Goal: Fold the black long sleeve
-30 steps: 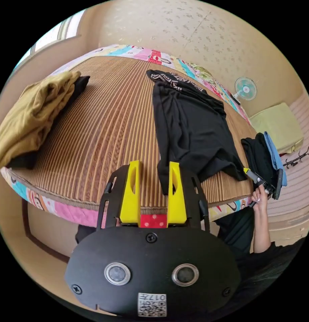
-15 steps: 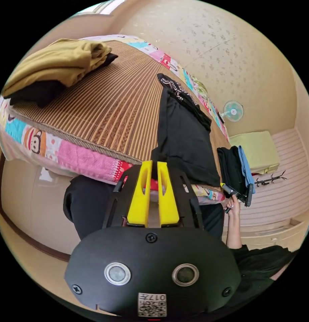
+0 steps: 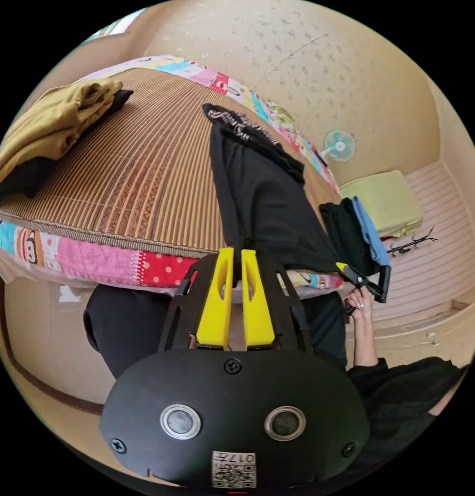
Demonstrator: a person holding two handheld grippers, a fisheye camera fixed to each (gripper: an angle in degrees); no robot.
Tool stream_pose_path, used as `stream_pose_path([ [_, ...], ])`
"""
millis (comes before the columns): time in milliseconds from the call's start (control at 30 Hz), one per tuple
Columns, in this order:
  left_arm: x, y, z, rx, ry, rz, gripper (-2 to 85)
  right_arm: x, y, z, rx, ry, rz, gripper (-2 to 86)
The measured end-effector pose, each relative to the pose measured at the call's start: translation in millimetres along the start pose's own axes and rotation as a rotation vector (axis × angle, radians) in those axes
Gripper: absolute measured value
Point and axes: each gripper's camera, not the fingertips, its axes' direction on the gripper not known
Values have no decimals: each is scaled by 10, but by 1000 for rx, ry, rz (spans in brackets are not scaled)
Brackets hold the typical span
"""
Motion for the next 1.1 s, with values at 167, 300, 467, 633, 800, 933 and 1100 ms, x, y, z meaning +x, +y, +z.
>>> stream_pose_path([
  [167,290,417,-923,138,131,48,27,-195,383,-1203,235,-249,-28,19],
  [300,302,360,-1146,241,176,44,23,-342,427,-1553,363,-158,25,18],
  [467,21,-396,-688,214,166,-71,16,-582,-450,-1014,317,29,-41,20],
  [633,-342,-1672,74,243,62,-125,63,-663,-1963,121,251,388,-54,31],
  [800,-612,-1791,441,213,-22,-178,155,-476,-2348,739,98,348,-8,80],
  [933,-514,-1147,570,182,-176,-123,163,-744,-1749,756,135,258,-171,80],
  [1100,-638,-535,992,77,-54,-275,171,-766,-1252,1057,52,89,-183,76],
])
